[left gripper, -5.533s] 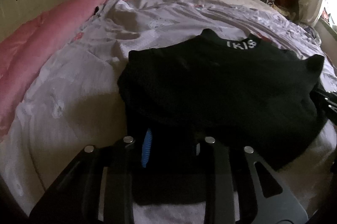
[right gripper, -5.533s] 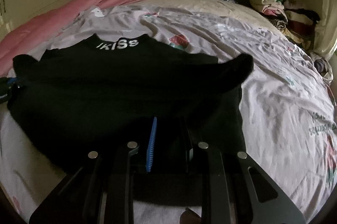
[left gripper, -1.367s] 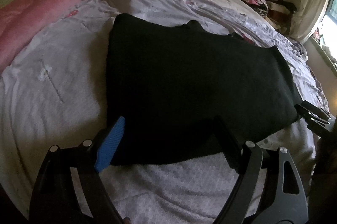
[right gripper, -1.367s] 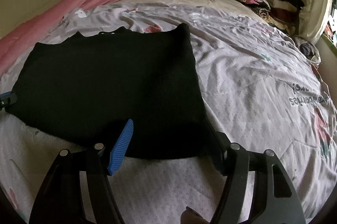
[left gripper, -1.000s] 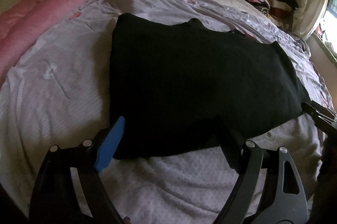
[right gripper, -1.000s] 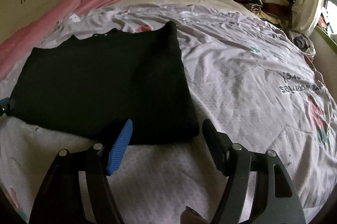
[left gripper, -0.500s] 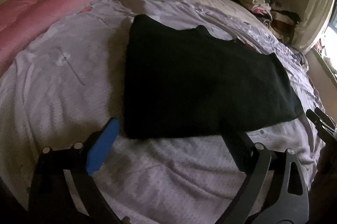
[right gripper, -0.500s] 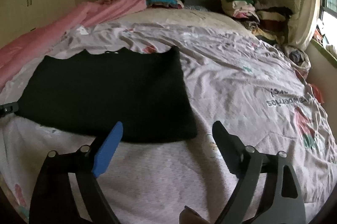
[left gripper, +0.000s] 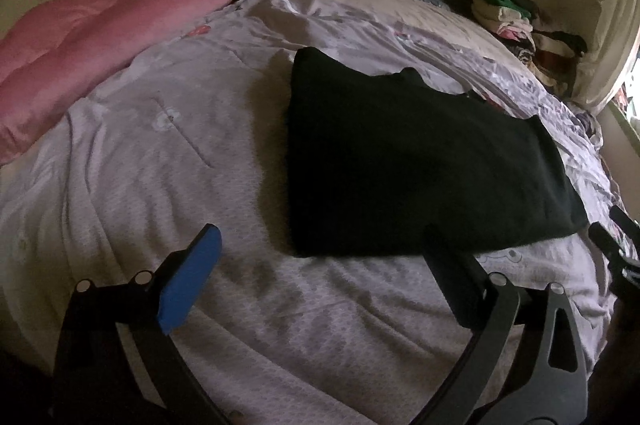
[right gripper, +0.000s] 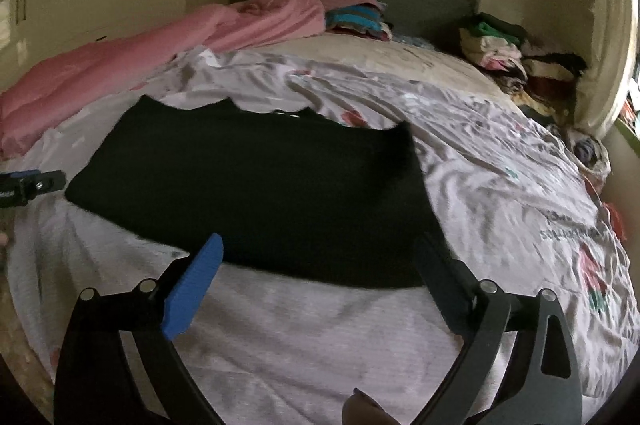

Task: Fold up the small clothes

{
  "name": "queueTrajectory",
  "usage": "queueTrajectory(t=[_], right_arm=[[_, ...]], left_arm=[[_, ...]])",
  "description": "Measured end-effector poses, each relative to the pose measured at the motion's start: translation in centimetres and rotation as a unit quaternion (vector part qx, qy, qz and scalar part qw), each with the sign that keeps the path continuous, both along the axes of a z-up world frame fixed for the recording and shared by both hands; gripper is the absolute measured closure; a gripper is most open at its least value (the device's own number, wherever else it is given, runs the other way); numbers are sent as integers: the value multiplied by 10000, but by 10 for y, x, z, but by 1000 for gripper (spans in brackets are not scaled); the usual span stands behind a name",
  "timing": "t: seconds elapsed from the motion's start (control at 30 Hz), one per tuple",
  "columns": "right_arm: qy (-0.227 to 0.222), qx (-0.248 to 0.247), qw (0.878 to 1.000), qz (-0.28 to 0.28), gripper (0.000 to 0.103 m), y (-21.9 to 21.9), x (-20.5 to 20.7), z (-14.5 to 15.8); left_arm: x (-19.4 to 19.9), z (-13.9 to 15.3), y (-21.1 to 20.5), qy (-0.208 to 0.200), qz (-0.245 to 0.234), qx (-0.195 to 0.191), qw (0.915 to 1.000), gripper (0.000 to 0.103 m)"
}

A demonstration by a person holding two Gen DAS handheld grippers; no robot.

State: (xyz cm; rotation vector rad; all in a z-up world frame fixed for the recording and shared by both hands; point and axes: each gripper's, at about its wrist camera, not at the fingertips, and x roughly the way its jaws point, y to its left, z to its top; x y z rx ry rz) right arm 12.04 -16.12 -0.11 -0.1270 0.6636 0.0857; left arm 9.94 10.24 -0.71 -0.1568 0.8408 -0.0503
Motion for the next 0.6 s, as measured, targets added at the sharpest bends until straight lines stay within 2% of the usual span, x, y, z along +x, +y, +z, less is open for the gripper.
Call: queueTrajectory(t=[0.6], right_arm=[[-32,-442,9932,1076,7,95,5,-8]], left_arm=[[14,-2,36,5,453,-204,9988,10]])
